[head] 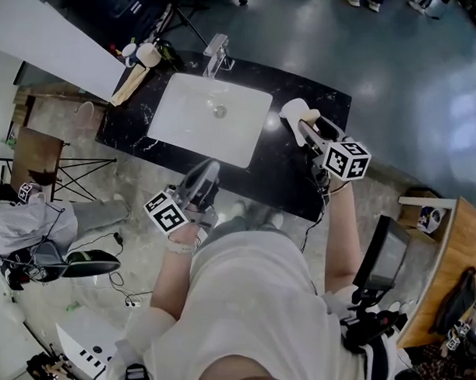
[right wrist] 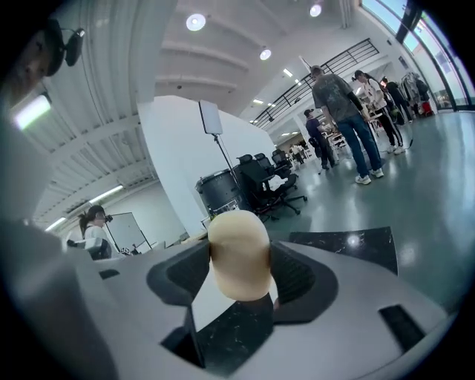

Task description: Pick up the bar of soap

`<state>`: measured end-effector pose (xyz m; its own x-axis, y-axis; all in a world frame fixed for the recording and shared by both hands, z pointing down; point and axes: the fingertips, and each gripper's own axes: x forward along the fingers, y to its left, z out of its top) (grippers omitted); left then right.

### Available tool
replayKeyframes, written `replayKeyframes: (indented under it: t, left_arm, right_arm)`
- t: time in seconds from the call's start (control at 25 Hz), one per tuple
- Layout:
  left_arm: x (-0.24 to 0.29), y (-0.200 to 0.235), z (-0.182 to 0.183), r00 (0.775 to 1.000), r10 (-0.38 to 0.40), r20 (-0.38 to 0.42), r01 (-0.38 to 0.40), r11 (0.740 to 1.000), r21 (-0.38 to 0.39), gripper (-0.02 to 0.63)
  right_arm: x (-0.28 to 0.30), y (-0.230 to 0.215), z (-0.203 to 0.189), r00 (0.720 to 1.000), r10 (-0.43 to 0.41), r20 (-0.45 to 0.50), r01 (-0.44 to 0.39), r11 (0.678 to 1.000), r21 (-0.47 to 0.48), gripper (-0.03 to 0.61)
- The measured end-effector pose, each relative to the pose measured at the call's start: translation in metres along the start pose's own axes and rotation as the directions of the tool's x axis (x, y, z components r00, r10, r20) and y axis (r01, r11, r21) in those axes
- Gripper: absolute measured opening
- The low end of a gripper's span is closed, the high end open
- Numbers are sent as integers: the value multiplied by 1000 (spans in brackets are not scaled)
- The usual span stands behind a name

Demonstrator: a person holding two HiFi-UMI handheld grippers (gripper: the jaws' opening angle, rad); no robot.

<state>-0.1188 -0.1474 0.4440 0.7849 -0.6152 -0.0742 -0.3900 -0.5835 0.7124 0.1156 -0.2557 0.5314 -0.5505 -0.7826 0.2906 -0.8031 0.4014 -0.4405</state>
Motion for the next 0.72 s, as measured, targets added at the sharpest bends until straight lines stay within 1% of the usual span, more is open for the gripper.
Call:
replayKeyframes:
  t: [0.16, 0.36, 0.6, 0.72]
  left_arm:
    - [4, -4, -2, 999, -28, -15, 28, 1000, -2, 8]
    - [13, -7, -7, 997, -71, -41, 70, 997, -12, 8]
    - [30, -17, -14, 988, -135, -71, 133, 991, -30, 8]
    - [37, -21, -18, 983, -160, -87, 157, 987, -36, 8]
  right_arm:
    - [-20, 20, 15, 995, 54, 85, -60, 996, 62, 258]
    - [-48, 42, 33, 976, 112, 187, -136, 984, 119, 258]
    - [-88, 69, 48, 949, 156, 275, -196, 972, 126, 258]
    - [-107, 81, 55, 930, 179, 321, -232, 963, 136, 258]
